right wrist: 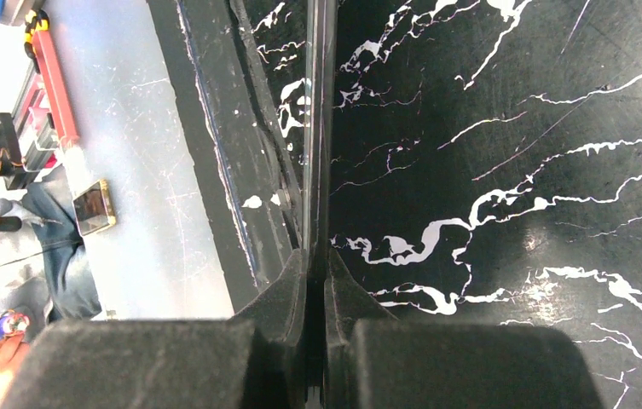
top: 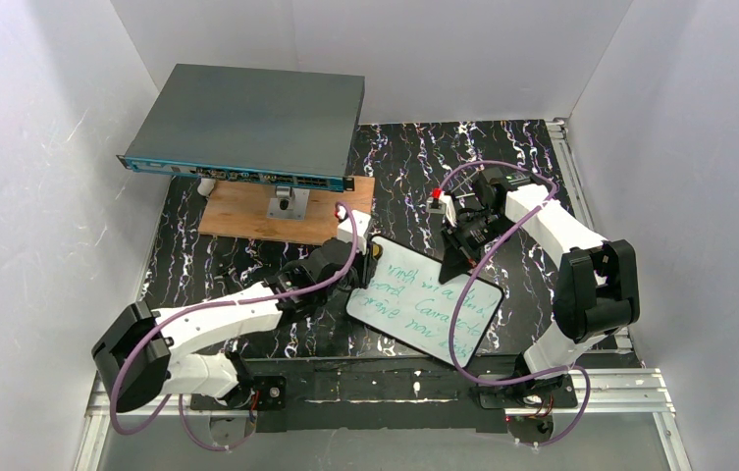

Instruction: Erase the whiteboard

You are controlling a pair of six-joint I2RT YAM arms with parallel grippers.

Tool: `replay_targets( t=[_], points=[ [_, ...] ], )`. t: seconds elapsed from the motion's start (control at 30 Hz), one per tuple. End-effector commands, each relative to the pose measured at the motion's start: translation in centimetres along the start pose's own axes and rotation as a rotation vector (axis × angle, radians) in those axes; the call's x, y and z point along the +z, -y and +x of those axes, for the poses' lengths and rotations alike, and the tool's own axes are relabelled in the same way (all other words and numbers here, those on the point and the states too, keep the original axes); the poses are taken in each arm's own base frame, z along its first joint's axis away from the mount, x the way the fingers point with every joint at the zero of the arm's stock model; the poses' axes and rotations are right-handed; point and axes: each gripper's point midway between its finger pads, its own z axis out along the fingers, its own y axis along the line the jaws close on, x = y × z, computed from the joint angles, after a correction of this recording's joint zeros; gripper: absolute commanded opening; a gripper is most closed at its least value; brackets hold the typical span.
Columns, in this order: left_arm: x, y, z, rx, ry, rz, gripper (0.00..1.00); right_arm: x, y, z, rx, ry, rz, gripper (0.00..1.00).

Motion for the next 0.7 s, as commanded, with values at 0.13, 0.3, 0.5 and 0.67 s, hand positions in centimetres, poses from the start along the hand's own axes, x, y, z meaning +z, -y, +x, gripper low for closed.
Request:
replay_targets(
  t=[0.13,0.3,0.5,0.67],
  points=[
    [-1.3,0.2,-1.6,-0.014,0.079,0.043,0.00,-0.1,-0.7,-1.5,-0.120,0.057,-0.017,0.01],
    [-1.4,1.6,-2.0,0.036,0.066,0.111,0.00,0.0,-0.7,-1.5,-0.120,0.058,-0.018,0.01],
    [0.1,3.4,-0.8,0.141,-0.025,0.075,0.00,-0.1,-0.8,-1.5,-0.123,0.061,-0.017,0.01],
    [0.8,2.9,-0.7,0.209,-0.080,-0.019,0.00,-0.1,-0.7,-1.5,-0.120,0.061,-0.017,0.01]
  ],
)
